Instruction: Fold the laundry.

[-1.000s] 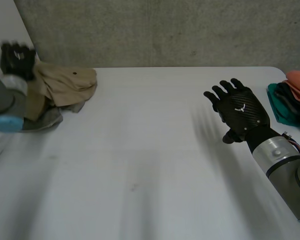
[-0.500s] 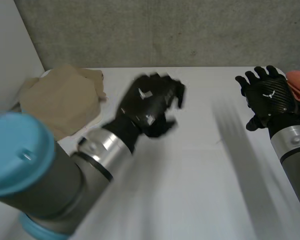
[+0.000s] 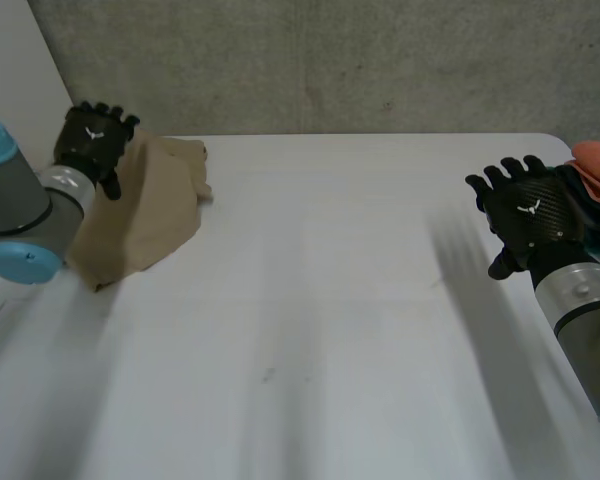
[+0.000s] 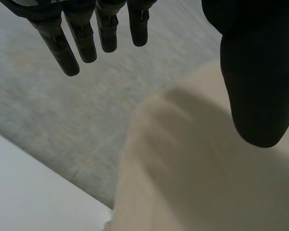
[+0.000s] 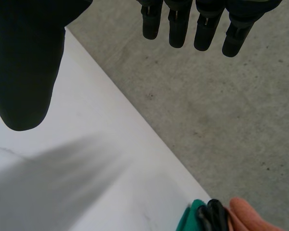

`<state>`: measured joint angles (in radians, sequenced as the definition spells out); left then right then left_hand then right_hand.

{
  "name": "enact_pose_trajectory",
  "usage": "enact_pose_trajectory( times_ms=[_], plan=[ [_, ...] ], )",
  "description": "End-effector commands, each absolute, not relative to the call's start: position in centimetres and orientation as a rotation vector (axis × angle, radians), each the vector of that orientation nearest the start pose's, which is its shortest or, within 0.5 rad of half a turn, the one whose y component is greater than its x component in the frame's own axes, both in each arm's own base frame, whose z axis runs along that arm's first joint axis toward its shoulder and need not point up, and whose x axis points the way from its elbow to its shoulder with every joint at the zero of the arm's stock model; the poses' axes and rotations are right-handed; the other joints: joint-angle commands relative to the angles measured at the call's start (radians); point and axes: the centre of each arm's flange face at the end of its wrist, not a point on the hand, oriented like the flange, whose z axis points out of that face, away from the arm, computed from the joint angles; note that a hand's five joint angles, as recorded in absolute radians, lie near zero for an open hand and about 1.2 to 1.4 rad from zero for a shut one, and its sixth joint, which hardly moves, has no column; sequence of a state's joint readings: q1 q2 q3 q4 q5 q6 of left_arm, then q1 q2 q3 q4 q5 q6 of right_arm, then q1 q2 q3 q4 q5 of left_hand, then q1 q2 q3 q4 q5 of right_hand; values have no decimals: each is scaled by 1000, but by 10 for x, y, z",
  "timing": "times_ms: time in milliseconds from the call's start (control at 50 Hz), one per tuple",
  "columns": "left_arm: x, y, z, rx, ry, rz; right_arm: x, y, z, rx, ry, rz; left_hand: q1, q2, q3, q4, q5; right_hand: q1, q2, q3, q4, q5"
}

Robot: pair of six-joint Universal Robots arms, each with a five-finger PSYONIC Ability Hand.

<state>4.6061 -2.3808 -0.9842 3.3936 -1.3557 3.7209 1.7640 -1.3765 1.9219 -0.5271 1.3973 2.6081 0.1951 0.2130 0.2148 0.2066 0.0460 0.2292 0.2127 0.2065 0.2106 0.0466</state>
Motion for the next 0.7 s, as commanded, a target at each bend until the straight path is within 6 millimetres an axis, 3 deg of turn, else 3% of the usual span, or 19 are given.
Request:
enact_pose_trajectory(
  times_ms=[20, 80, 120, 140, 160, 200, 240, 260, 320, 340, 380, 400, 440, 460, 520, 540, 600, 620, 700],
  plan=[
    [-199, -498, 128, 1082, 1750, -2138, 205, -284, 183, -1017, 2128, -2237, 1, -17, -19, -11, -25, -55, -38, -32, -36, -47],
    [-197, -505, 118, 1071, 1733, -2144, 205, -284, 182, -1020, 2132, -2232, 83, 65, 63, 71, 57, -55, -38, -32, -36, -47],
    [-198, -510, 111, 1071, 1724, -2150, 205, -284, 182, -1020, 2132, -2232, 396, 378, 376, 384, 370, -55, -38, -32, -36, -47],
    [-199, -512, 111, 1062, 1706, -2159, 205, -284, 181, -1019, 2135, -2227, 839, 821, 819, 827, 813, -55, -38, -32, -36, -47],
    [-199, -513, 113, 1057, 1699, -2162, 205, -284, 180, -1022, 2137, -2226, 1125, 1107, 1106, 1114, 1100, -55, -38, -32, -36, -47],
    [-201, -513, 115, 1034, 1685, -2164, 205, -284, 180, -1022, 2138, -2224, 1201, 1183, 1181, 1190, 1176, -55, -38, -32, -36, -47],
    [-203, -515, 128, 936, 1651, -2174, 205, -285, 181, -1021, 2135, -2228, 1201, 1183, 1181, 1190, 1176, -55, -38, -32, -36, -47],
    [-209, -512, 159, 856, 1595, -2206, 205, -285, 181, -1021, 2135, -2228, 1201, 1183, 1181, 1190, 1176, -55, -38, -32, -36, -47],
    [-226, -495, 209, 757, 1523, -2287, 205, -285, 181, -1019, 2135, -2227, 1201, 1183, 1181, 1190, 1176, -55, -38, -32, -36, -47],
    [-232, -480, 240, 699, 1491, -2352, 205, -285, 181, -1019, 2134, -2229, 1201, 1183, 1181, 1190, 1176, -55, -38, -32, -36, -47],
    [-241, -465, 264, 673, 1457, -2437, 205, -284, 183, -1017, 2131, -2235, 1201, 1183, 1181, 1190, 1176, -55, -38, -32, -36, -47],
    [-248, -446, 290, 644, 1438, -2526, 205, -285, 183, -1015, 2131, -2238, 1201, 1183, 1181, 1190, 1176, -55, -38, -32, -36, -47],
    [-258, -424, 313, 621, 1427, -2618, 204, -285, 184, -1013, 2128, -2245, 1201, 1183, 1181, 1190, 1176, -55, -38, -32, -36, -47],
    [-270, -398, 332, 609, 1444, -2712, 203, -286, 186, -1009, 2128, -2250, 1201, 1183, 1181, 1190, 1176, -55, -38, -32, -36, -47],
    [-290, -359, 348, 631, 1490, -2833, 202, -287, 189, -998, 2129, -2268, 1201, 1183, 1181, 1190, 1176, -55, -38, -32, -36, -47],
    [-303, -335, 348, 661, 1553, -2877, 200, -287, 193, -987, 2129, -2286, 1201, 1183, 1181, 1190, 1176, -55, -38, -32, -36, -47],
    [-323, -299, 335, 756, 1684, -2896, 199, -287, 198, -974, 2132, -2300, 1201, 1183, 1181, 1190, 1176, -55, -38, -32, -36, -47],
    [-337, -277, 321, 840, 1773, -2880, 198, -287, 200, -968, 2135, -2307, 1201, 1183, 1181, 1190, 1176, -55, -38, -32, -36, -47],
    [-371, -224, 281, 1068, 1955, -2809, 197, -287, 205, -959, 2134, -2315, 1201, 1183, 1181, 1190, 1176, -55, -38, -32, -36, -47]
  ],
)
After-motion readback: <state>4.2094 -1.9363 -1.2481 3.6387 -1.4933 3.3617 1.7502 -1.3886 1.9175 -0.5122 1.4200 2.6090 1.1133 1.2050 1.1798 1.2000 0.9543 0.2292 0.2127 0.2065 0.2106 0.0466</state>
